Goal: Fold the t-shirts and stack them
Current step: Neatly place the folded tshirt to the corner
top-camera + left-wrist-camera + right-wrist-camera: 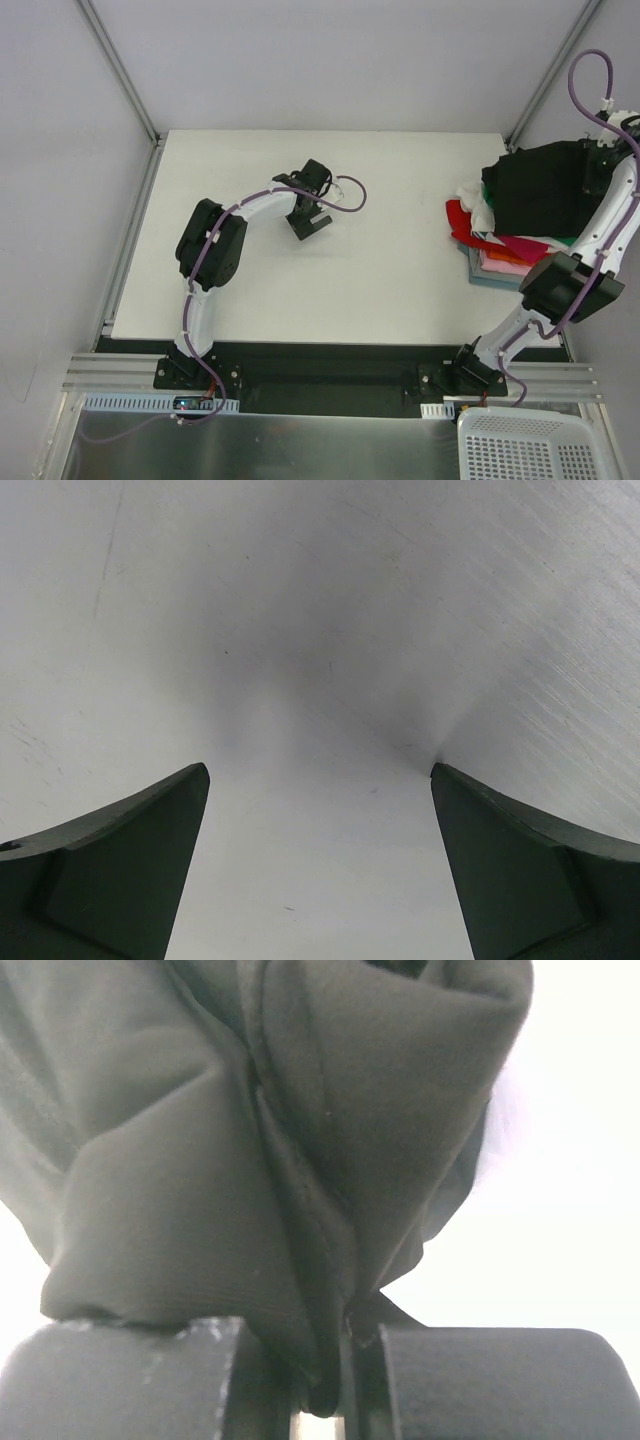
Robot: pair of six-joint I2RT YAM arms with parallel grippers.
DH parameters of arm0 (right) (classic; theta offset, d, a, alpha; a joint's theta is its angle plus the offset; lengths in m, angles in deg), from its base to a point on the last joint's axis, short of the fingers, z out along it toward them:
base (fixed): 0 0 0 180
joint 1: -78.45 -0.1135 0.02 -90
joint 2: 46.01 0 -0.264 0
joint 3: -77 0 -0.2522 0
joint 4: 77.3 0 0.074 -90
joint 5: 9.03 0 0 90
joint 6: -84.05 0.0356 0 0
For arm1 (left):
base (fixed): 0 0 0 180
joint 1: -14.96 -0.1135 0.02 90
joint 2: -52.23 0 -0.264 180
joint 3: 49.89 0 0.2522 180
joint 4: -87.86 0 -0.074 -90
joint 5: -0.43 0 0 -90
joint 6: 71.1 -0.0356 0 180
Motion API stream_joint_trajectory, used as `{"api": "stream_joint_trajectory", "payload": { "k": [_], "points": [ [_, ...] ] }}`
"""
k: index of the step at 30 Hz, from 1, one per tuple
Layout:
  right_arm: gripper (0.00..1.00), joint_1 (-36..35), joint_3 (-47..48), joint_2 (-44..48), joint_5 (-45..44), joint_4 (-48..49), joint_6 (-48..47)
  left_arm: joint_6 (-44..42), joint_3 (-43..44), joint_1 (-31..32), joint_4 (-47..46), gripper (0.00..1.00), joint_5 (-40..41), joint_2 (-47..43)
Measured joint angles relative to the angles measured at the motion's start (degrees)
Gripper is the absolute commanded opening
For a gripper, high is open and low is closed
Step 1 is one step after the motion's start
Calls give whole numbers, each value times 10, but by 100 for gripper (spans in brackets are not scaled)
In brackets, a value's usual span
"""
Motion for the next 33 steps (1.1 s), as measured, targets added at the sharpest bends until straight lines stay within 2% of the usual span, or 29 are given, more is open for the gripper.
{"api": "stream_joint_trajectory", "payload": {
  "k": [8,13,16,17,19,20,22,23,28,31,33],
  "points": [
    [1,19,0,-75,-20,37,-12,0,-1,0,-1,94,0,0],
    [1,19,0,-89,-35,56,-17,0,-1,3,-2,95,1,0],
    [14,19,-9,-86,-39,73,-19,-1,-2,4,-4,95,1,0],
    [26,18,-14,-85,-41,78,-19,-1,-2,4,-4,95,1,0],
    [37,18,-21,-84,-42,84,-18,0,-3,4,-5,95,1,0],
    [48,17,-24,-83,-46,88,-20,-1,-3,4,-5,95,1,0],
    [54,17,-28,-79,-50,96,-22,-1,-3,4,-5,95,1,0],
    [63,17,-30,-75,-52,99,-23,-1,-3,4,-5,95,1,0],
    [68,11,-45,-44,-61,115,-27,-1,-3,4,-6,95,1,0],
    [82,1,-46,-21,-61,116,-28,-1,-4,4,-8,95,1,-1],
    [85,-6,-46,-7,-61,116,-25,0,-5,4,-11,96,2,-2]
  ]
}}
